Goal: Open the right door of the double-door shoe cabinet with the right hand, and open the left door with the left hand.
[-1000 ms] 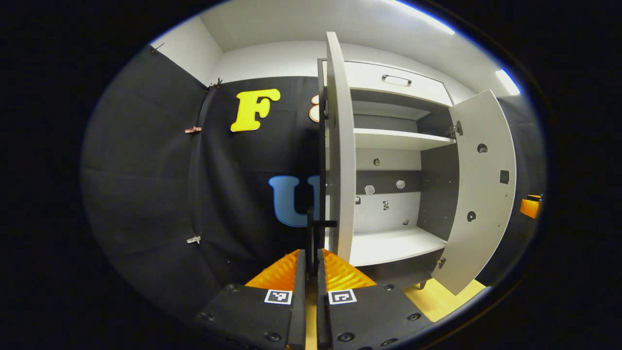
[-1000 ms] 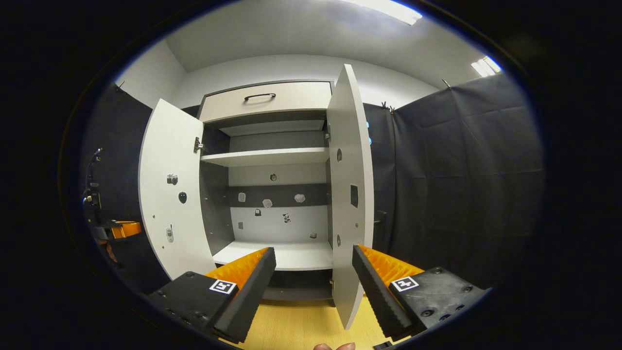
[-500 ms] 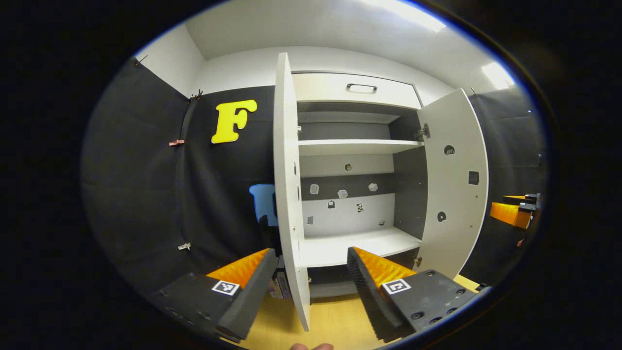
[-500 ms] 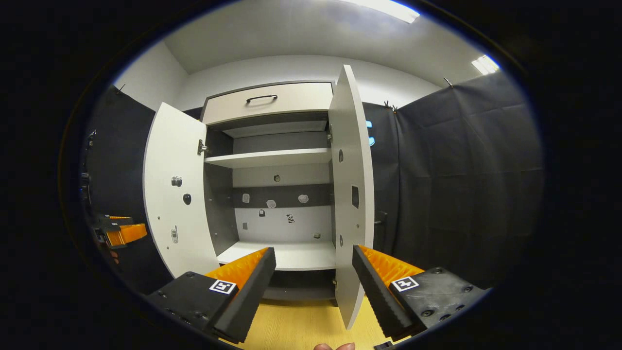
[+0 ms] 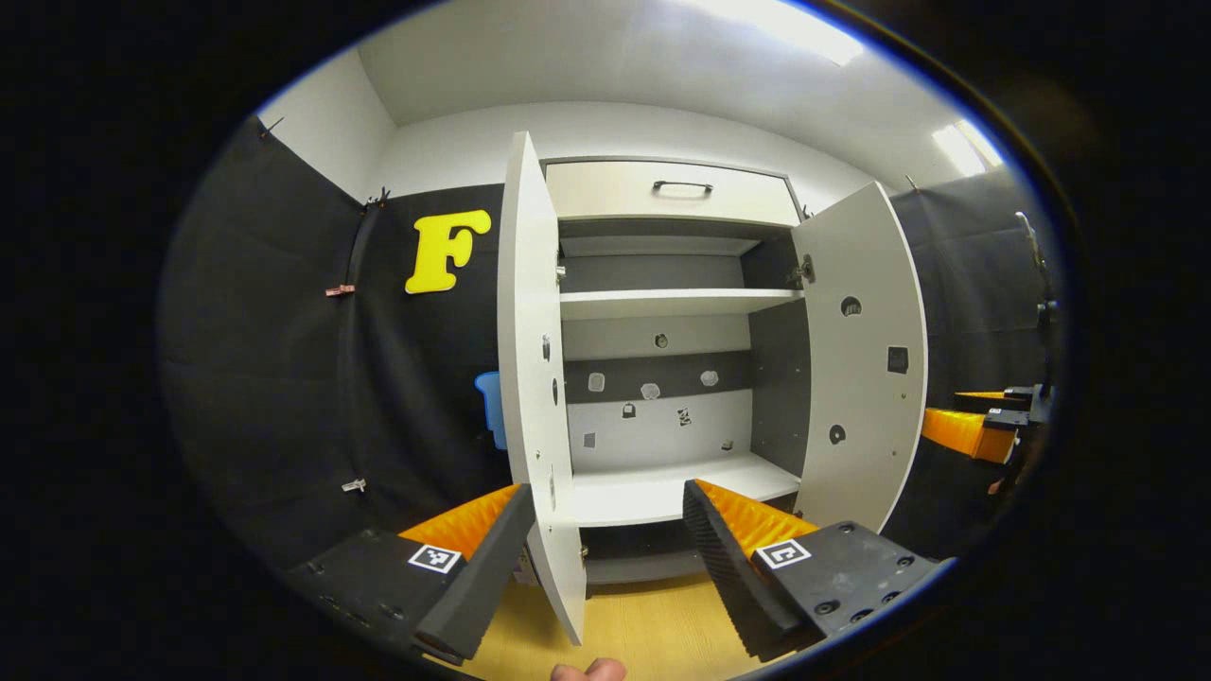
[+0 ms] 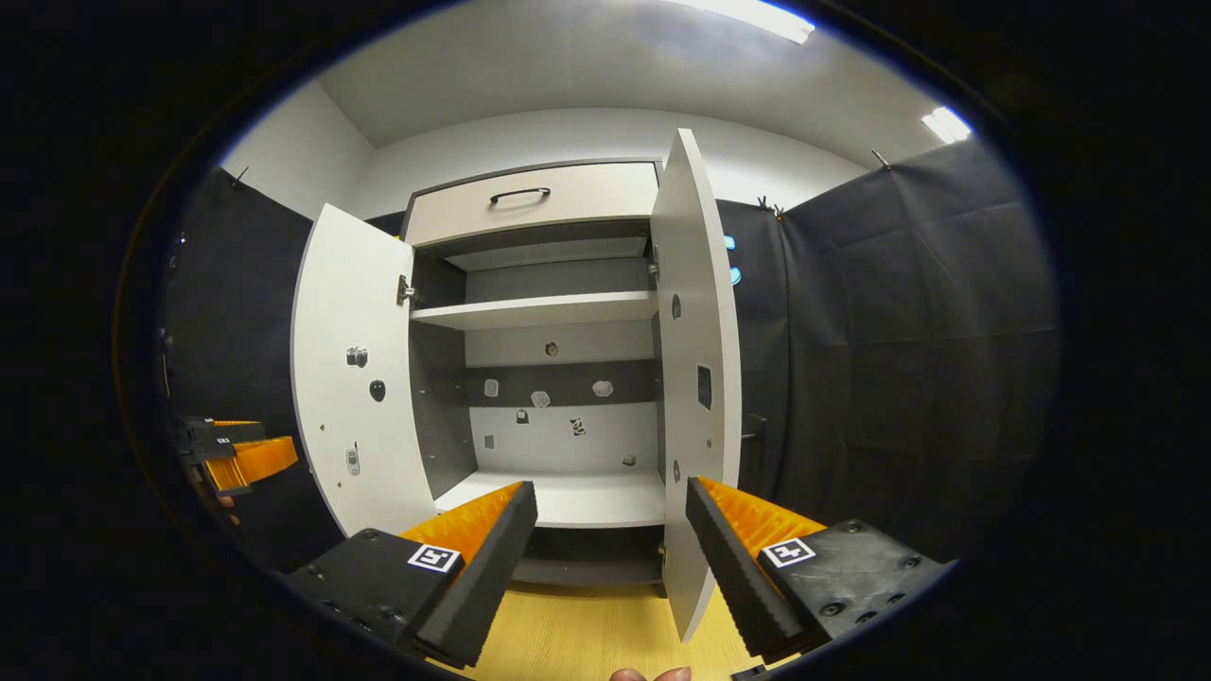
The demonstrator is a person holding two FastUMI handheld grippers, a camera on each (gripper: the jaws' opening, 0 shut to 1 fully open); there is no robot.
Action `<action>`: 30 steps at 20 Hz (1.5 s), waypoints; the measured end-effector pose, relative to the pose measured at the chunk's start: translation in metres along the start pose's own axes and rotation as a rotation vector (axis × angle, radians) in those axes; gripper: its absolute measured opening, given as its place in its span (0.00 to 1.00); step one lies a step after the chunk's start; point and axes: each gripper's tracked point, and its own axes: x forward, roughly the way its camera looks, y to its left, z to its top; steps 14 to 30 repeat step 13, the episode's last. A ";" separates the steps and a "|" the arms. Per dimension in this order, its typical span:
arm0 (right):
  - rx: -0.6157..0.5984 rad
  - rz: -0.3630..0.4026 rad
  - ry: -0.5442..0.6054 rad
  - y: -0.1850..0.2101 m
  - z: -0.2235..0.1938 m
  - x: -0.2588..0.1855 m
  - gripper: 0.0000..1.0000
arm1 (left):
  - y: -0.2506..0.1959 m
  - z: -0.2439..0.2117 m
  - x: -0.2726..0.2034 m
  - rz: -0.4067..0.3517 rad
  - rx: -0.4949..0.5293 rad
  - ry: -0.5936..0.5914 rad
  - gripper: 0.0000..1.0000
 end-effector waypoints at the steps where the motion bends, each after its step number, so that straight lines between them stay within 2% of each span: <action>1: -0.006 0.001 -0.002 0.002 0.000 0.001 0.99 | 0.001 0.000 0.003 -0.001 0.001 -0.001 0.98; 7: -0.012 0.016 0.002 0.006 0.000 -0.001 1.00 | -0.004 0.001 0.009 -0.004 0.005 -0.001 0.98; 12: -0.003 0.035 -0.006 0.008 0.002 0.000 1.00 | 0.002 -0.006 0.007 0.033 -0.001 0.011 0.99; 13: -0.005 0.041 -0.008 0.008 0.002 0.000 0.99 | 0.004 -0.008 0.006 0.043 -0.004 0.013 0.97; 30: -0.005 0.041 -0.008 0.008 0.002 0.000 0.99 | 0.004 -0.008 0.006 0.043 -0.004 0.013 0.97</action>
